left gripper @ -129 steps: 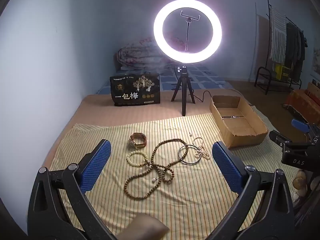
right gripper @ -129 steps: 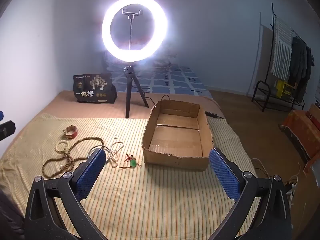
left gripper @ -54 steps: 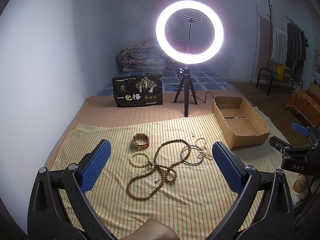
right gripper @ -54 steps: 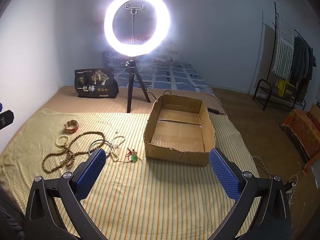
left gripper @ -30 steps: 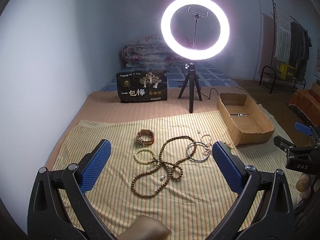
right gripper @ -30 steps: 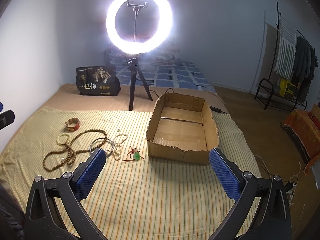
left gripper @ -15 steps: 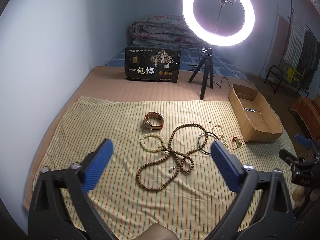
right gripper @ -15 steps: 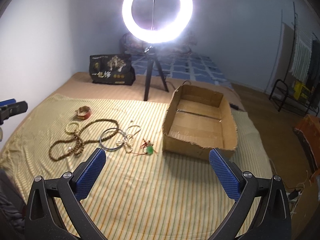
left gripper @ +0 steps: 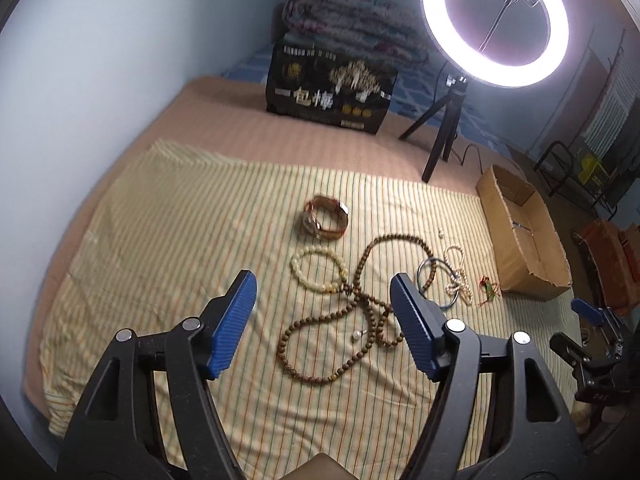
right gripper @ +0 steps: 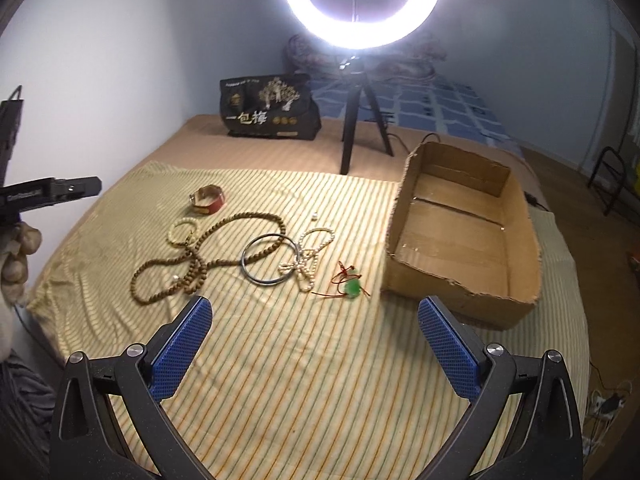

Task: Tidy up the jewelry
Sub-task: 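Lower the left tool to the brown bead strand while the right tool approaches the jade pendant, then close the left tool on the brown beads while the right tool grips the jade pendant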

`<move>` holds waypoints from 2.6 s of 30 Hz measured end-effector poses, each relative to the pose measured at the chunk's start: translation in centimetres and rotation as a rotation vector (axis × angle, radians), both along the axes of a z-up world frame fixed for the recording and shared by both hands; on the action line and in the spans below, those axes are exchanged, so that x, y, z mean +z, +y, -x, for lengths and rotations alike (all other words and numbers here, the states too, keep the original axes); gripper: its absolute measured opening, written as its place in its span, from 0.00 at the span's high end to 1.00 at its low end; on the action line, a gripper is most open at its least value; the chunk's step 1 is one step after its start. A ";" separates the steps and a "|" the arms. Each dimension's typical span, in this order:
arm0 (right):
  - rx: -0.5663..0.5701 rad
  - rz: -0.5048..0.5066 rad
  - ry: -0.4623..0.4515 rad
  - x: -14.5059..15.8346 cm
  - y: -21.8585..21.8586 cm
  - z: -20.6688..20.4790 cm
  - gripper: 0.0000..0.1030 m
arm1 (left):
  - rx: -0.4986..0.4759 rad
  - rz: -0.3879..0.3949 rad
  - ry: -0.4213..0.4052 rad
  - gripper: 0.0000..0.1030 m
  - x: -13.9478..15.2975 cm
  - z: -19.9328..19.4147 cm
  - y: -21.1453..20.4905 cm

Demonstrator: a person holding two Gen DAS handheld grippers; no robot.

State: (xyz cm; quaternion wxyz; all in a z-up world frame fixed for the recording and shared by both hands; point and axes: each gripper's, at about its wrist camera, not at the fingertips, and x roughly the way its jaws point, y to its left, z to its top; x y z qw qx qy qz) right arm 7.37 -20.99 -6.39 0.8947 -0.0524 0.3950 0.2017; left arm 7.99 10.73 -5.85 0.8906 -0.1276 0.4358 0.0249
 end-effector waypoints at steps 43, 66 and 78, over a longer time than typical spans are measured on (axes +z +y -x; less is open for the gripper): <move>-0.035 -0.020 0.181 -7.9 -0.1 -6.4 0.62 | -0.043 0.278 0.317 0.51 -9.3 -7.3 -2.2; -0.082 -0.039 0.211 -9.7 0.3 -8.1 0.65 | -0.087 0.026 0.371 0.72 -11.5 -9.3 -6.7; -0.123 -0.037 0.205 -10.1 0.1 -8.4 0.70 | -0.086 0.024 0.371 0.76 -11.5 -9.4 -7.0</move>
